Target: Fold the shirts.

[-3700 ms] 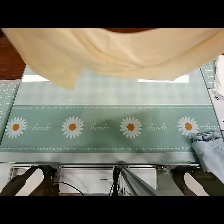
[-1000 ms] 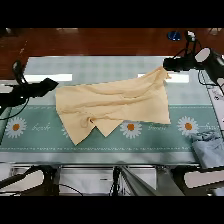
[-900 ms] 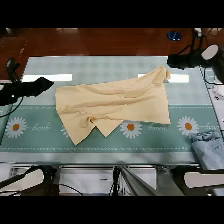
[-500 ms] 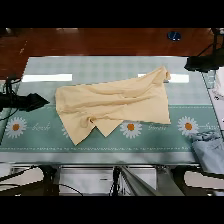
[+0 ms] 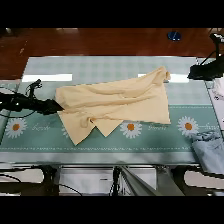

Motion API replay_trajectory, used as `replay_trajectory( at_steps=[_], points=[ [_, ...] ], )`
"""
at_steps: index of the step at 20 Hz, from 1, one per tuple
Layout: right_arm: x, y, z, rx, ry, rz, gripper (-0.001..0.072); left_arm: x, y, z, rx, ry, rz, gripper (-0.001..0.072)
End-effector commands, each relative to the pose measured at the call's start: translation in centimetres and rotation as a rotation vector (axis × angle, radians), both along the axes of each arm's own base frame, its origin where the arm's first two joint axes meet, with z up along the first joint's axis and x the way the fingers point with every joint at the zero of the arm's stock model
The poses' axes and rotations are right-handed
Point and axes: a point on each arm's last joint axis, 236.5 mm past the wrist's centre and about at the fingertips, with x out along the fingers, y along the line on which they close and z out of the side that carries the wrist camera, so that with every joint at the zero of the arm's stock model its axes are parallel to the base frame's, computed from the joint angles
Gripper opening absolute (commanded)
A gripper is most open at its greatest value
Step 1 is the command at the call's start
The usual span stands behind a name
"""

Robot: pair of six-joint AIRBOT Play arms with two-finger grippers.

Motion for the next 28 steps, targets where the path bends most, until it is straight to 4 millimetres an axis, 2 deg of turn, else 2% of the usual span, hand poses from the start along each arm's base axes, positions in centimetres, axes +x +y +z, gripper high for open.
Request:
replay_trajectory(
  at_steps=[1,5,7,8,10,13,17,20,25,27,28],
  points=[
    [-1.6,0.8,-0.5,0.032,0.068,0.015,0.0404,1.6,-0.6,-1.6,0.074,-0.051,-0.018,0.003],
    [-3.9,0.9,-1.0,0.05,0.168,0.024,0.0405,0.8,-0.9,-1.0,0.043,-0.027,-0.038,0.0034],
    [-5.6,-0.5,-1.9,0.092,0.223,-0.024,0.0434,0.0,-0.9,-0.5,0.014,-0.002,-0.047,0.0033],
    [-6.7,-0.5,-2.8,0.163,0.252,-0.049,0.047,-0.3,-0.8,-0.3,0.002,0.007,-0.047,0.0034],
    [-9.0,0.6,-4.9,0.357,0.306,-0.092,0.0479,-0.6,-0.6,0.0,-0.011,0.018,-0.044,0.0034],
    [-12.6,3.3,-8.2,0.578,0.387,-0.124,0.048,-0.6,-0.7,0.3,-0.024,0.019,-0.041,0.0034],
    [-16.3,5.8,-12.5,0.642,0.478,-0.157,0.0479,-0.4,-1.1,0.6,-0.045,0.013,-0.029,0.0034],
    [-17.4,6.7,-14.7,0.662,0.491,-0.212,0.0479,-0.6,-1.4,0.9,-0.063,0.021,-0.035,0.0034],
    [-17.6,9.3,-16.5,0.657,0.499,-0.235,0.0466,-0.6,-1.7,1.2,-0.082,0.022,-0.032,0.0034],
    [-16.1,10.5,-17.5,0.601,0.461,-0.244,0.0334,-0.4,-2.0,1.5,-0.099,0.018,-0.024,0.0034],
    [-14.8,11.2,-17.6,0.598,0.419,-0.257,0.0293,-0.2,-2.1,1.7,-0.107,0.012,-0.018,0.0034]
  ],
)
